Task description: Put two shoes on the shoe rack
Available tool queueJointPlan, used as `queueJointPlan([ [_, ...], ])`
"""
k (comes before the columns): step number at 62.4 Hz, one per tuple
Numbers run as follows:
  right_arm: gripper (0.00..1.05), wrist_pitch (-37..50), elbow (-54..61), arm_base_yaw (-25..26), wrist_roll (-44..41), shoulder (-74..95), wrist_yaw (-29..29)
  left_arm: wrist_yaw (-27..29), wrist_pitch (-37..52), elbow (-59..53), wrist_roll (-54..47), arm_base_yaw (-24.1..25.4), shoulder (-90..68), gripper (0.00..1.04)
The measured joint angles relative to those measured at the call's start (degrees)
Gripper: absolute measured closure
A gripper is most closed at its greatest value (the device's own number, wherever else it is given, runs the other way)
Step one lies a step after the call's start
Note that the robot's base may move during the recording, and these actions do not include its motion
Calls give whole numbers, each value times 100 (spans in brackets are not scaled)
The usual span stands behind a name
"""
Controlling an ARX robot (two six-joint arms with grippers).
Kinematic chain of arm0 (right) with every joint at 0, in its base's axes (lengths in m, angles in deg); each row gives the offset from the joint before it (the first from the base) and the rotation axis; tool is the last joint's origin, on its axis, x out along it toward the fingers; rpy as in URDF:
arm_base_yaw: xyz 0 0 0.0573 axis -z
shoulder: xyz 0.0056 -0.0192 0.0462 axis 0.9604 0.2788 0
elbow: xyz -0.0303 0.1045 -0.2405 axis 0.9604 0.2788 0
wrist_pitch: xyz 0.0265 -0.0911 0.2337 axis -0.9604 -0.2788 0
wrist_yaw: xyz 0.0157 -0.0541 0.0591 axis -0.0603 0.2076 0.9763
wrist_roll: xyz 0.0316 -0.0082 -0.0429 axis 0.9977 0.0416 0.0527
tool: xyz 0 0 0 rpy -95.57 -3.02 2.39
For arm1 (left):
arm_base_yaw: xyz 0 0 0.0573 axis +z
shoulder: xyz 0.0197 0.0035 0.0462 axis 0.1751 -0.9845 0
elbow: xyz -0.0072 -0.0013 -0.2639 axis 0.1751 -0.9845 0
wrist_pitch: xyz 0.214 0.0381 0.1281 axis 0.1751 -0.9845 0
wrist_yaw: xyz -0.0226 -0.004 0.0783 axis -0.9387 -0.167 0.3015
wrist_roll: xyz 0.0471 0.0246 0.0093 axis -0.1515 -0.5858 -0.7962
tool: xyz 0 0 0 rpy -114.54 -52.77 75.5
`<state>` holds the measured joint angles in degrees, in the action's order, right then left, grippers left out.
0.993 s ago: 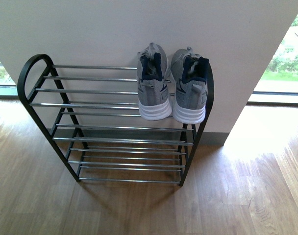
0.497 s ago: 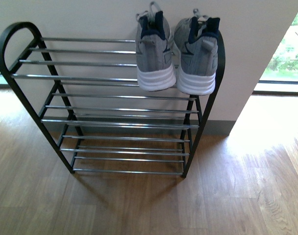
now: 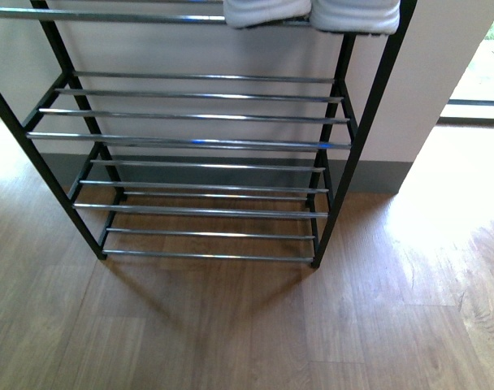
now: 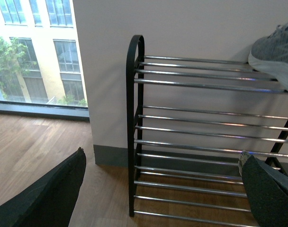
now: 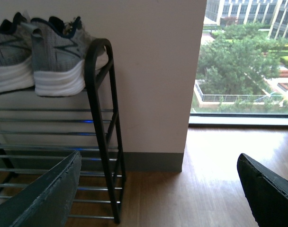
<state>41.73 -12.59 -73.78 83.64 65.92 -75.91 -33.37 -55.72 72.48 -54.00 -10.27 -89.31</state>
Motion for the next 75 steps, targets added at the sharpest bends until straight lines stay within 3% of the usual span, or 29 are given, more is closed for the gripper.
queueJointPlan([
  [75, 9, -2, 0, 0, -2, 0, 0, -2, 0, 0, 0, 0, 0, 9],
])
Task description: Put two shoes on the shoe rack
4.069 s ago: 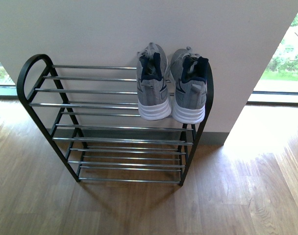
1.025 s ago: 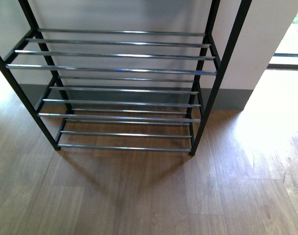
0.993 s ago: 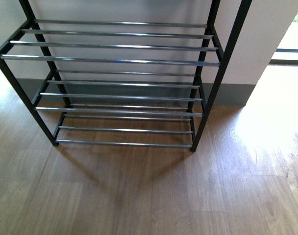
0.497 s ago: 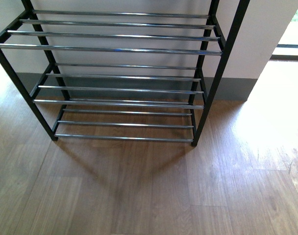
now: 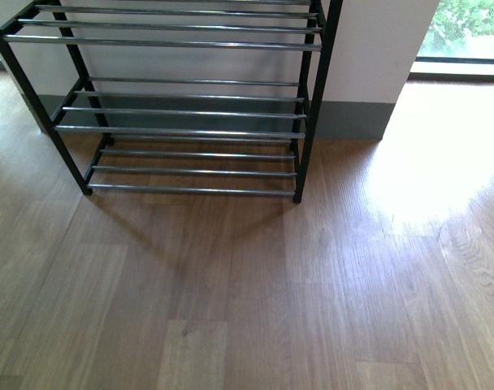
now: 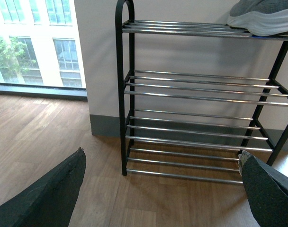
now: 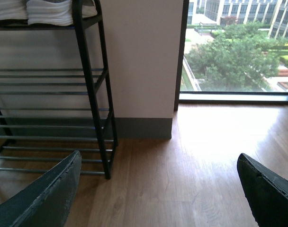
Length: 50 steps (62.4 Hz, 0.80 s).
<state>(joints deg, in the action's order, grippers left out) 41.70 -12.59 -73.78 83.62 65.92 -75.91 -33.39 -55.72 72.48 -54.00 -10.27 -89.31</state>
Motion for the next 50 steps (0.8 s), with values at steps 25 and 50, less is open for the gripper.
queueJointPlan([
  [25, 9, 0, 0, 0, 0, 0, 2, 0, 0, 0, 0, 0, 0, 9],
  [50, 9, 0, 0, 0, 0, 0, 4, 2, 0, 0, 0, 0, 0, 9],
])
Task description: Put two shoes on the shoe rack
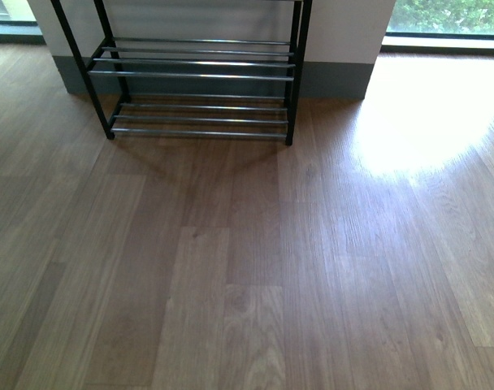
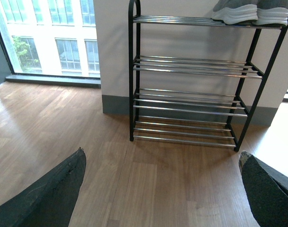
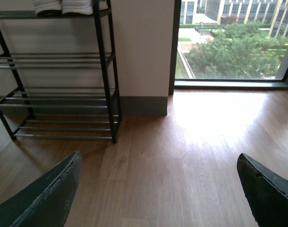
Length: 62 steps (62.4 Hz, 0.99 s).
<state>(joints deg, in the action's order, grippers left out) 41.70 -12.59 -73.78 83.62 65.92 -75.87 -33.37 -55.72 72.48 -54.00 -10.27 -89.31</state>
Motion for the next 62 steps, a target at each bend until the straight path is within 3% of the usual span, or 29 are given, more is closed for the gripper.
queueJointPlan([
  [62, 9, -7, 0, 0, 0, 0, 2, 0, 0, 0, 0, 0, 0, 9],
])
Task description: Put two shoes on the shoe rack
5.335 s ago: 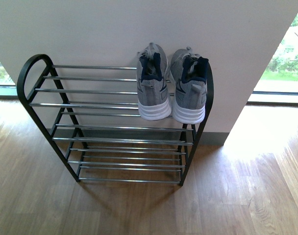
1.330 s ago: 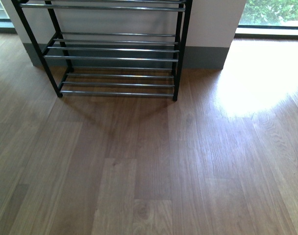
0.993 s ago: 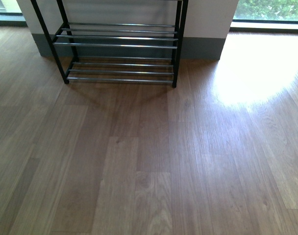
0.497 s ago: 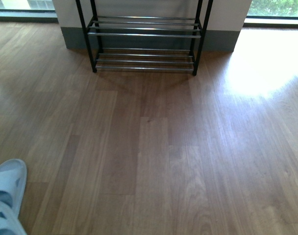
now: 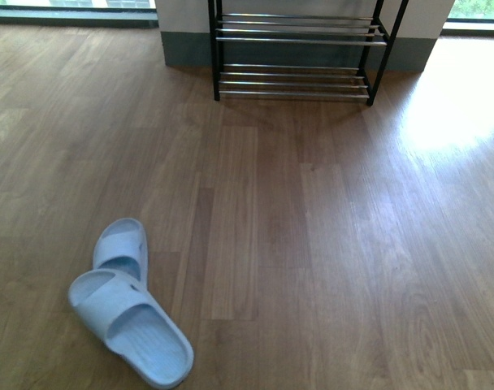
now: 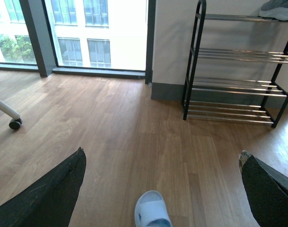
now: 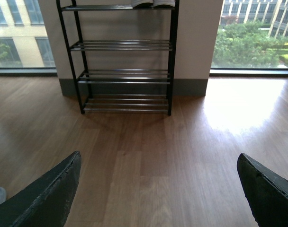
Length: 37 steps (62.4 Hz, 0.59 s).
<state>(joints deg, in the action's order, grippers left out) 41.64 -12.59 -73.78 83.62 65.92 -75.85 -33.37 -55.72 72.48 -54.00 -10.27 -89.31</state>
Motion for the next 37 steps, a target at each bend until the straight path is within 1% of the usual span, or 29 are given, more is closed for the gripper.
queueJointPlan([
  [37, 9, 0, 0, 0, 0, -2, 7, -2, 0, 0, 0, 0, 0, 9],
])
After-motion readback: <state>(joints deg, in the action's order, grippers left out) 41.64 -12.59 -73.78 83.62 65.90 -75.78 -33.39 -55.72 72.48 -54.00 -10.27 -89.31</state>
